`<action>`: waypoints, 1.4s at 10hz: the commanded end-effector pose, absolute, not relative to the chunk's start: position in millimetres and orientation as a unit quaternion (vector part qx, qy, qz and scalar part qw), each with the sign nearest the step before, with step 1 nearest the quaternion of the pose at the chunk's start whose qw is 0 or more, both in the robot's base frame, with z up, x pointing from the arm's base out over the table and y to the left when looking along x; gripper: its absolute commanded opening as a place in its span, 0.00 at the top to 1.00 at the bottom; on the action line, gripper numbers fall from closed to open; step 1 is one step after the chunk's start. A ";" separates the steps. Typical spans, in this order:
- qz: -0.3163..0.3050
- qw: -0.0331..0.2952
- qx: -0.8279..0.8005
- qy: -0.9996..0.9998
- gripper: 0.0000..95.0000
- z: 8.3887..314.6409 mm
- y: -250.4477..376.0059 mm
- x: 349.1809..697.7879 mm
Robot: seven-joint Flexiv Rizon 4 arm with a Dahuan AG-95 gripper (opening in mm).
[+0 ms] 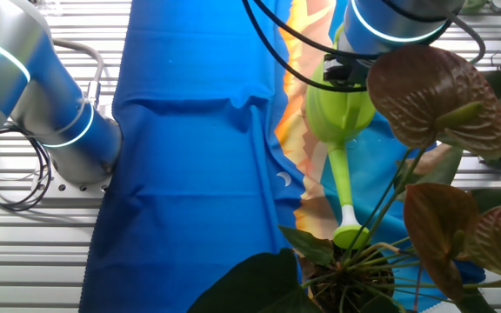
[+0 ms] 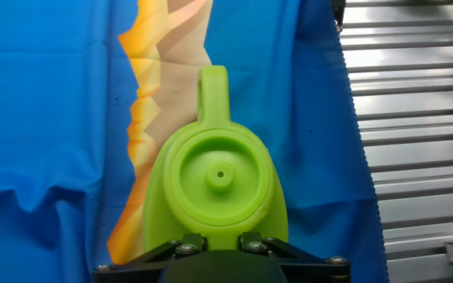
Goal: Water the plant
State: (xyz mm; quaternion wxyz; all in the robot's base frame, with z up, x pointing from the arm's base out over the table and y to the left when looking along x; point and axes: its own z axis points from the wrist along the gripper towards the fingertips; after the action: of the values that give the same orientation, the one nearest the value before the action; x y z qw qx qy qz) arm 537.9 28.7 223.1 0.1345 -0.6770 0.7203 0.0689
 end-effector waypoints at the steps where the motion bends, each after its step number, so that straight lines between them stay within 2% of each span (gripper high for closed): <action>1: 0.070 0.137 -0.675 0.721 1.00 223.3 28.4 537.6; 14: 0.082 0.149 -0.670 0.722 1.00 229.3 24.9 537.2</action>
State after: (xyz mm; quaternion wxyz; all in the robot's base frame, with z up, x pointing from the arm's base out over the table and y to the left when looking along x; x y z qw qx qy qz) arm 537.2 24.7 229.0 0.1495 -0.6704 0.7221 0.0821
